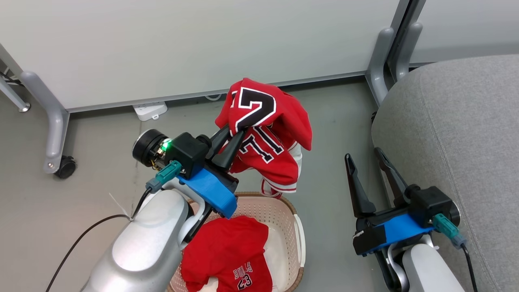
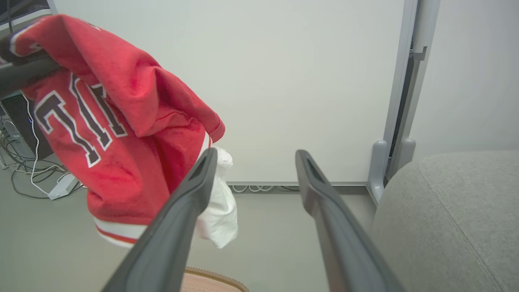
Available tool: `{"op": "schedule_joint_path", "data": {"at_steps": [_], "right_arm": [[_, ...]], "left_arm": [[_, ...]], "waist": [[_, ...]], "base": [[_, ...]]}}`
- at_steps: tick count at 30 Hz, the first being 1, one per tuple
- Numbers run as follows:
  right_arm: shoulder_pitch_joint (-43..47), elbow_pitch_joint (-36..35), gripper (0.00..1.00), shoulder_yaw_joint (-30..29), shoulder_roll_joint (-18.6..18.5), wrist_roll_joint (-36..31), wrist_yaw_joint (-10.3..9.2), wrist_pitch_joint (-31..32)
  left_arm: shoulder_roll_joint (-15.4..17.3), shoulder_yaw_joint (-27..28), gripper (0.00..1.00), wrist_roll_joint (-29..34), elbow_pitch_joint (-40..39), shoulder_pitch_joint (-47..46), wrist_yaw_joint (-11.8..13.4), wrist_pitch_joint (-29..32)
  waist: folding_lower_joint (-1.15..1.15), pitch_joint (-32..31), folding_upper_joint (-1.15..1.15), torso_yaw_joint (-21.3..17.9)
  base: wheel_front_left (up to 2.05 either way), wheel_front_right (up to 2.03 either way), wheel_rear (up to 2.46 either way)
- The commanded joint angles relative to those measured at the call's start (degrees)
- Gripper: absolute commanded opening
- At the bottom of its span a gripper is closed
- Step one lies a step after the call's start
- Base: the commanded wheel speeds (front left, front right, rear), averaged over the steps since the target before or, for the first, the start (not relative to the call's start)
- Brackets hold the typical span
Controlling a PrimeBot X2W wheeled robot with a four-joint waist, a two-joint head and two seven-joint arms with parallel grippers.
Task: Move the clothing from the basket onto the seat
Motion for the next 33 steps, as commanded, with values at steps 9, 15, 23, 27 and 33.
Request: {"op": "schedule_joint_path", "data": {"at_steps": [9, 15, 23, 27, 33], "right_arm": [[1.66, 0.09, 1.00, 1.27, -0.07, -0.64, -0.04, -0.32], [-0.36, 0.03, 1.00, 4.03, -0.07, -2.31, -0.04, -0.32], [-5.89, 2.41, 1.00, 9.51, -0.37, -4.70, -0.04, -0.32], [-10.35, 4.97, 1.00, 12.11, -1.03, -5.92, -0.04, -0.31], [-16.75, 10.49, 1.00, 15.25, -1.98, -7.29, -0.04, -0.31]], "left_arm": [[0.00, -0.06, 0.00, -0.29, 0.37, 1.54, -0.09, -0.22], [-0.26, -0.18, 0.00, -0.09, 0.25, 1.60, -0.09, -0.22], [-0.69, -0.39, 0.00, 0.15, 0.10, 0.49, -0.09, -0.22], [-1.01, -0.72, 0.00, 0.38, -0.04, -0.32, -0.09, -0.22], [-1.69, -1.65, 0.00, 0.69, -0.37, -1.22, -0.09, -0.22]], "waist": [[0.01, -1.56, 0.00, 0.22], [0.01, -1.27, 0.00, 0.38], [0.01, 0.12, 0.00, 0.84], [0.01, 0.95, 0.00, 1.21], [0.01, 2.25, 0.00, 2.27]], "base": [[0.00, 0.00, 0.00], [0.00, 0.00, 0.00], [0.00, 0.00, 0.00], [0.00, 0.00, 0.00], [0.00, 0.00, 0.00]]}}
